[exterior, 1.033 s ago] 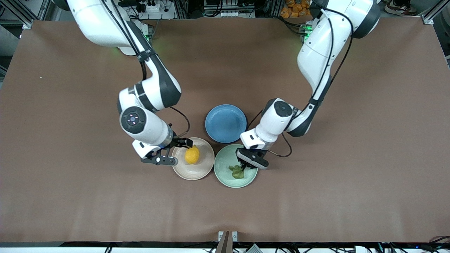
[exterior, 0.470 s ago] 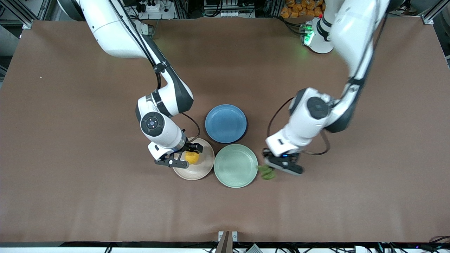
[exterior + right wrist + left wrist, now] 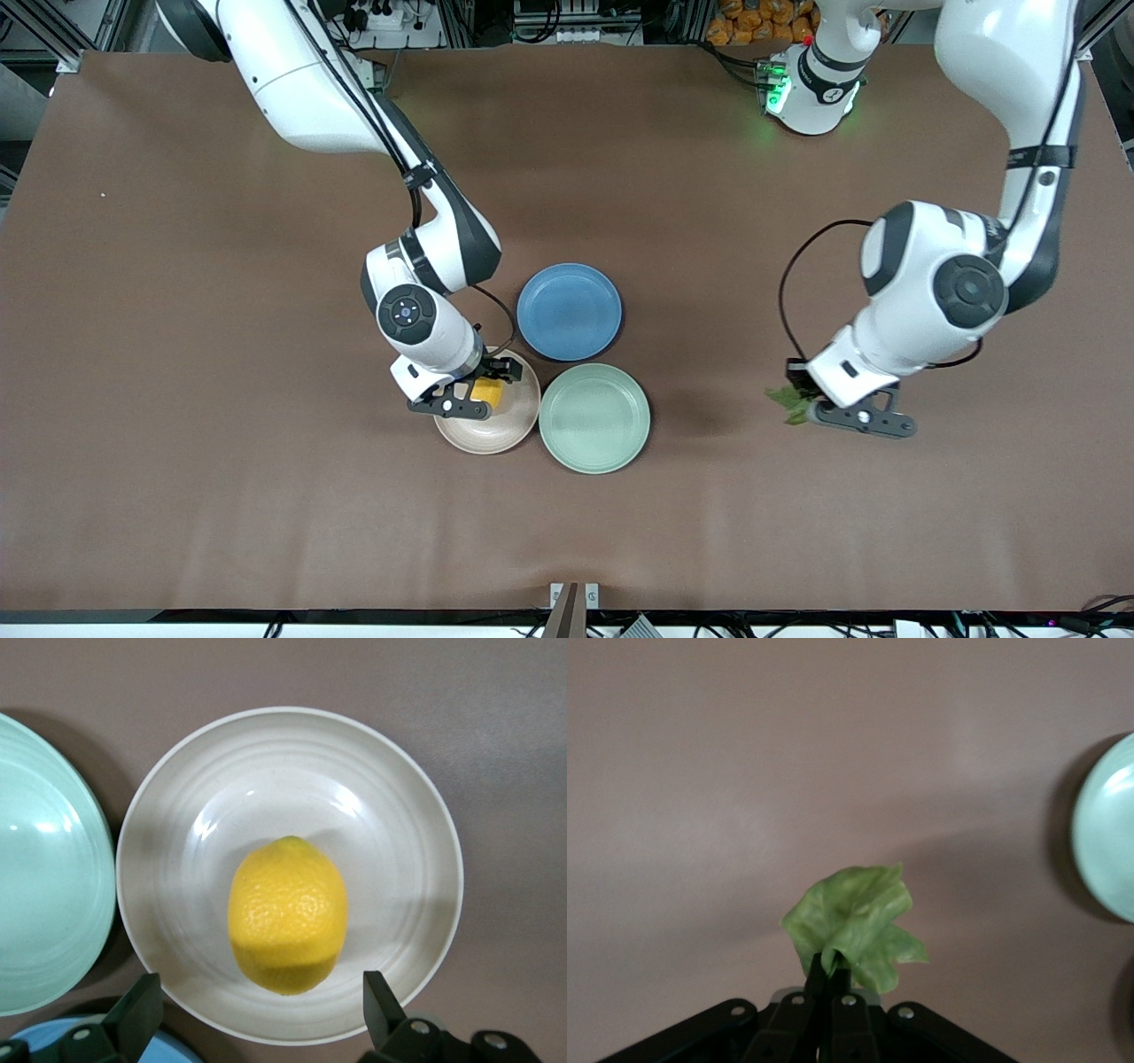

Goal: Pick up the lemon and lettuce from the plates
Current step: 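Carry the lettuce off the plate with the left gripper while the right gripper descends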

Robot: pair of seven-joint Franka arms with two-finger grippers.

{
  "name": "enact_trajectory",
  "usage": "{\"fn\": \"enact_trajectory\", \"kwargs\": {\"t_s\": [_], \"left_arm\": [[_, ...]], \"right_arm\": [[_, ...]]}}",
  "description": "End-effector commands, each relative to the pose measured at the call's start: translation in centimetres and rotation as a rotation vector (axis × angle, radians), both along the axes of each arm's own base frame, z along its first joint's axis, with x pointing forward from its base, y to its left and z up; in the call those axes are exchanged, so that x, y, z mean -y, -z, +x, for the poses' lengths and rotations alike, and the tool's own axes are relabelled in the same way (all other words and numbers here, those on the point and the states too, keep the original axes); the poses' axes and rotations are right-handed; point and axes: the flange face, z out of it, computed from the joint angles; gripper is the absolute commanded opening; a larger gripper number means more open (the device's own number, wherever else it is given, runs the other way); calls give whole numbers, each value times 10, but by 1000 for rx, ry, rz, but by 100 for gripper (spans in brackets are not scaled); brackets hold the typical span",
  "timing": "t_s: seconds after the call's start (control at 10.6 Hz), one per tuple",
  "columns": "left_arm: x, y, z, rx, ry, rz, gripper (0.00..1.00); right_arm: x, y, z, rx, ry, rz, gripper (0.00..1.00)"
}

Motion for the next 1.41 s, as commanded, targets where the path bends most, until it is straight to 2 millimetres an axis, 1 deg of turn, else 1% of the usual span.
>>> {"fn": "enact_trajectory", "kwargs": {"t_s": [0.0, 0.09, 0.19, 0.28, 0.38, 0.47, 0.56, 0.66, 0.75, 0.85, 0.94, 1.03, 1.13, 1.22, 1.31], "left_arm": [[-52, 71, 4, -113, -86, 2, 0], [-63, 94, 9, -125, -102, -2, 0], [-69, 109, 13, -116, -103, 0, 0], [-68, 119, 16, -122, -104, -2, 0], [-68, 125, 22, -119, -101, -5, 0], [-69, 126, 27, -111, -94, -5, 16], [-68, 116, 31, -92, -89, -6, 41], [-68, 104, 33, -73, -85, -2, 84], [-76, 86, 36, -43, -60, 9, 100], [-80, 67, 38, -14, -48, 11, 100], [-86, 36, 39, 30, -57, 11, 100], [-99, 10, 39, 59, -73, 16, 100], [-107, -20, 36, 87, -84, 21, 100], [-111, -46, 30, 94, -90, 24, 100], [-111, -70, 23, 94, -93, 30, 100]], "right_arm": [[-1, 13, -5, 2, -13, -34, 100], [1, 22, -9, 9, -17, -38, 100], [-1, 30, -14, 26, -22, -32, 100], [-1, 33, -13, 34, -21, -29, 100], [-1, 36, -13, 30, -20, -31, 100], [-2, 37, -13, 32, -18, -31, 100], [-1, 42, -13, 31, -19, -33, 100], [-1, 47, -12, 38, -17, -30, 100], [3, 54, -9, 38, -9, -30, 100], [5, 61, -6, 36, -1, -31, 100], [2, 60, -4, 42, 1, -26, 100], [4, 60, -2, 43, 5, -24, 100], [4, 59, 1, 48, 8, -22, 100], [5, 56, 6, 57, 16, -16, 100], [4, 56, 8, 60, 15, -14, 100]]}}
